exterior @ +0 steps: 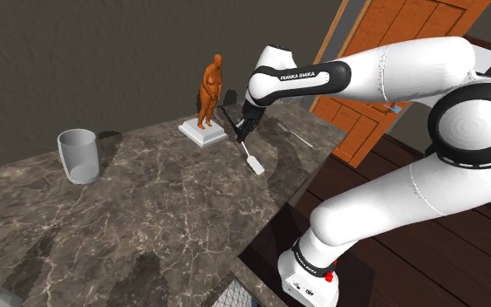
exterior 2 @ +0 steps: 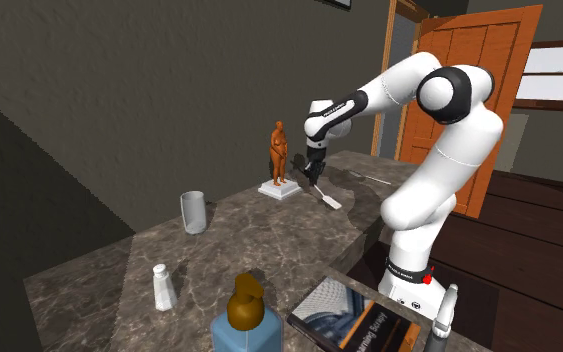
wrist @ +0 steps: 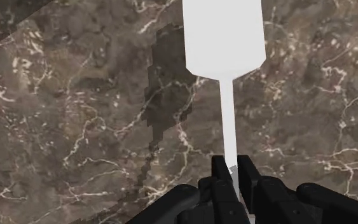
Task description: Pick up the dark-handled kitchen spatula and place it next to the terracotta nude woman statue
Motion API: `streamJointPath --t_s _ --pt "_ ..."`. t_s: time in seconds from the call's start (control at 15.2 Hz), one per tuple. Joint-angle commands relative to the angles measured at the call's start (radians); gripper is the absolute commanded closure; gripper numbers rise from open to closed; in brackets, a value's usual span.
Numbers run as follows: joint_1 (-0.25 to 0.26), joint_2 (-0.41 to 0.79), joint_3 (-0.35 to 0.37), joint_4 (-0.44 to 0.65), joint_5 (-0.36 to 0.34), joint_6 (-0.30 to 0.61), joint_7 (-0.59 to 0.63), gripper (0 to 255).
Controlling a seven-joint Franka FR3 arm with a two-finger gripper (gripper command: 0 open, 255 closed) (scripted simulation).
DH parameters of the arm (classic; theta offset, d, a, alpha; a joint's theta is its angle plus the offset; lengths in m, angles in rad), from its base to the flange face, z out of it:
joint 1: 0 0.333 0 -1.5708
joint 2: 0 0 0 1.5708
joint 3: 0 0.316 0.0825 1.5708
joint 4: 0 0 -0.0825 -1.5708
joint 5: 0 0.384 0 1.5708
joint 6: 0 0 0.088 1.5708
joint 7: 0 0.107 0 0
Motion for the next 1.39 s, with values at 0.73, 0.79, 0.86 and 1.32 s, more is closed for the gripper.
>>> streamJointPath --t_s 0.73,0.79,0.86,1.32 --pt "-0.001 0.106 0.011 -0.095 -0.002 0.201 0.003 255" --pt "-0.001 0.116 0.012 -0.101 -0.003 0.217 0.004 255" --pt "-0.001 0.116 0.012 -0.101 -0.003 0.217 0.004 255" --pt "-0.002 0.116 0.012 -0.101 -0.003 0.217 0.004 255"
